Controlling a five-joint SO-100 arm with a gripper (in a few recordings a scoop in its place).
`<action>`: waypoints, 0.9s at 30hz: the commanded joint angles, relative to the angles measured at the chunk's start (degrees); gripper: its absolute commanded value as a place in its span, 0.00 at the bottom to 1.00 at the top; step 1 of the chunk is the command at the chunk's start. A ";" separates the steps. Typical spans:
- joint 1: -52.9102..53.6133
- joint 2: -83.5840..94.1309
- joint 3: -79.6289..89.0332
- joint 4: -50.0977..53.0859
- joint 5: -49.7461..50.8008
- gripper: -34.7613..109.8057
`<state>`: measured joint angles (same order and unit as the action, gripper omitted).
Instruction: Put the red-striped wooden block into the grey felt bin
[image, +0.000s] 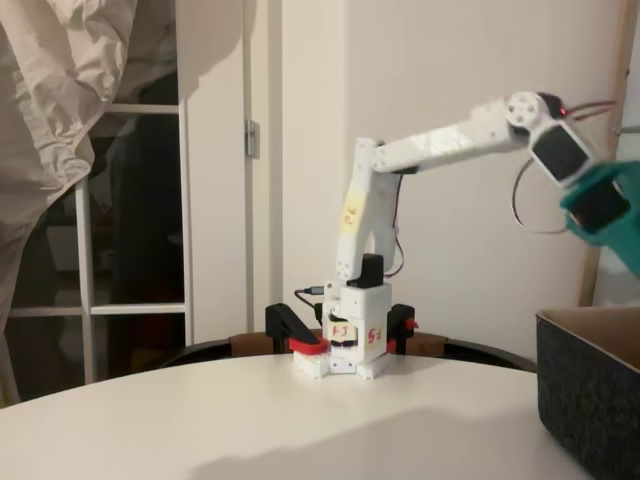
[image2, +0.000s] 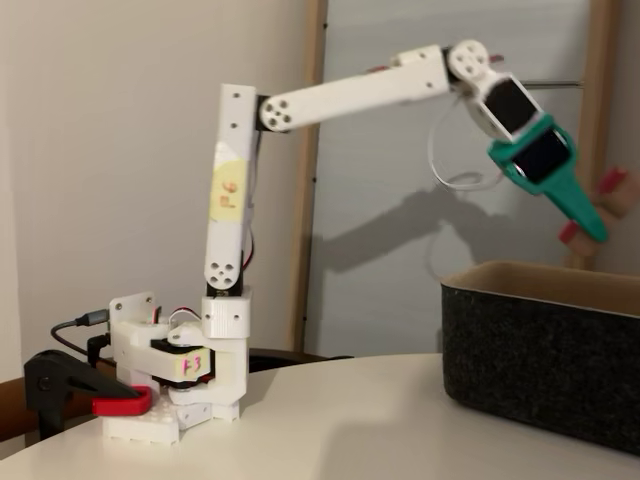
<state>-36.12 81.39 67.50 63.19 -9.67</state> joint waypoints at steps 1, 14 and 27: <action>0.18 -2.02 -3.25 -1.32 -1.67 0.32; 0.62 -5.19 -3.87 -0.18 -4.83 0.39; 0.00 0.26 -3.96 6.86 -3.52 0.38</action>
<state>-35.33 76.55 65.83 66.71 -13.18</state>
